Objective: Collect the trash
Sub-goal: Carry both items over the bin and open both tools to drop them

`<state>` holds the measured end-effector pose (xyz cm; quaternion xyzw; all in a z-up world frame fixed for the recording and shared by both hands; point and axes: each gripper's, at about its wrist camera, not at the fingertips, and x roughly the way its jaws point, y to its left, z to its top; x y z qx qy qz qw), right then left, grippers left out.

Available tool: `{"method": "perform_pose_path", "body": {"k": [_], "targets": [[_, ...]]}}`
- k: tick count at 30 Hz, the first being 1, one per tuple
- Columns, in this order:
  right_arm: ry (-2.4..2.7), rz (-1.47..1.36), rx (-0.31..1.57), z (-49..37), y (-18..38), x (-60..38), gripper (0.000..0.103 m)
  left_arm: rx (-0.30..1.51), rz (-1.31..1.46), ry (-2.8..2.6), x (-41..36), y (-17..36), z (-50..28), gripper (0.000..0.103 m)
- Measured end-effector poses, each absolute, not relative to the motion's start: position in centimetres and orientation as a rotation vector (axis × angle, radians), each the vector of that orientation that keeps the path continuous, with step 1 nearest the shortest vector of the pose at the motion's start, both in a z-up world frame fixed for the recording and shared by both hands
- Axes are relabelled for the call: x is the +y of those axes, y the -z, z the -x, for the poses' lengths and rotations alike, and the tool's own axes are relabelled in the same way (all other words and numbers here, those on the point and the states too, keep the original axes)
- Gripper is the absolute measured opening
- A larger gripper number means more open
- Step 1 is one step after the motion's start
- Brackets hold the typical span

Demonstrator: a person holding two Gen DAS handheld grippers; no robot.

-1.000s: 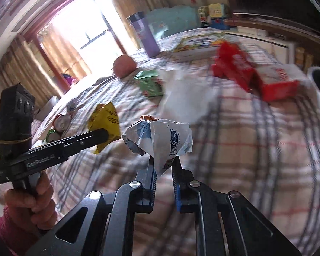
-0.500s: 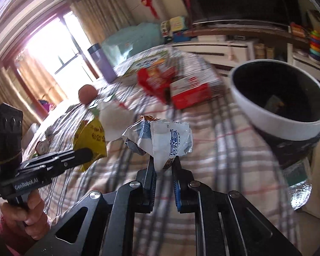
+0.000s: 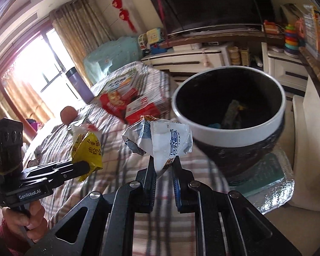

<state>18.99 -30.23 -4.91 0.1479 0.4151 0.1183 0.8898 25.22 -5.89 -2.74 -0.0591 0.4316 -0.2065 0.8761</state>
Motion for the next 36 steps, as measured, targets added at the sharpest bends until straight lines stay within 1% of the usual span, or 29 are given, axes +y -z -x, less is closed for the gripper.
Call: {"method": "perform_pose_path", "body": {"k": [20,36], "targets": [[-0.127,-0.336,0.824,-19.5,3.8,-36.0,0.014,0.888,0.078,0.507,-11.1,2.9,-29.0,0.021],[-0.079,-0.331,0.817,-21.5,3.1,-39.1,0.014,0.876,0.035,0.553,-15.3,2.3,-32.5,0.021]]}}
